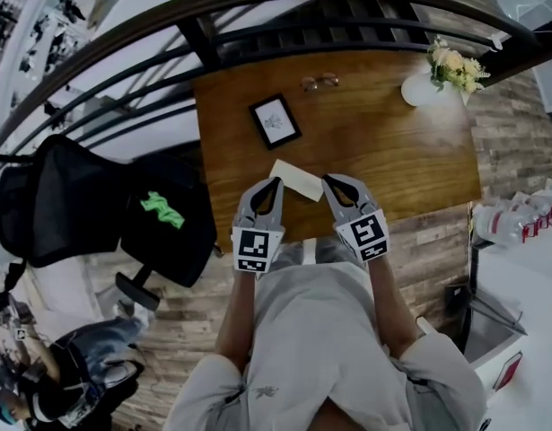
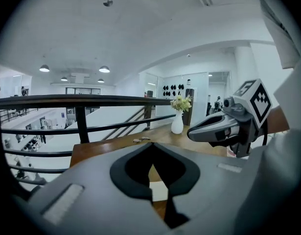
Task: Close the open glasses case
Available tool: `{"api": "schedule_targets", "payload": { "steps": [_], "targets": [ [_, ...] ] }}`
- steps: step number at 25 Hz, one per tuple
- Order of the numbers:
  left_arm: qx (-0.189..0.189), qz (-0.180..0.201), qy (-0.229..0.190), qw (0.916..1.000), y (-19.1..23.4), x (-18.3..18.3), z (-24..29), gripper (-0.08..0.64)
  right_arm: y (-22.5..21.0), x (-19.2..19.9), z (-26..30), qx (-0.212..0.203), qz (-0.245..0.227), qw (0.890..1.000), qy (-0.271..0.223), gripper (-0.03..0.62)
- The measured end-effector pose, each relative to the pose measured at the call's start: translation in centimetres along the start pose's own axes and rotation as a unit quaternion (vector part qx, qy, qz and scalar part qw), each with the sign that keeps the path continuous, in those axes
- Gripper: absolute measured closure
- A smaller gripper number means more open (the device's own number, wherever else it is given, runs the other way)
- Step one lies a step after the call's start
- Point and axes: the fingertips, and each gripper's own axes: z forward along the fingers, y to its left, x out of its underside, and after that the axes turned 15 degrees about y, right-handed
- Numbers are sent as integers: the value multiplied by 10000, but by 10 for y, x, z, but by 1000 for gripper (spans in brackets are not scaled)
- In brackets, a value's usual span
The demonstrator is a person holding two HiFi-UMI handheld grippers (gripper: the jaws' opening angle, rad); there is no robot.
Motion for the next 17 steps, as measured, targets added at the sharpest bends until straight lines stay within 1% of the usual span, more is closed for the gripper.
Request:
{"api": "schedule_targets", "payload": {
  "steps": [10, 17],
  "targets": [
    [91, 179, -253, 9995, -5, -20, -14, 540, 1, -21, -19, 247, 35, 9992, -305, 591],
    [105, 214, -345, 9991, -3, -26, -16, 540, 0, -28, -23, 345, 6, 9987, -370, 591]
  ]
}}
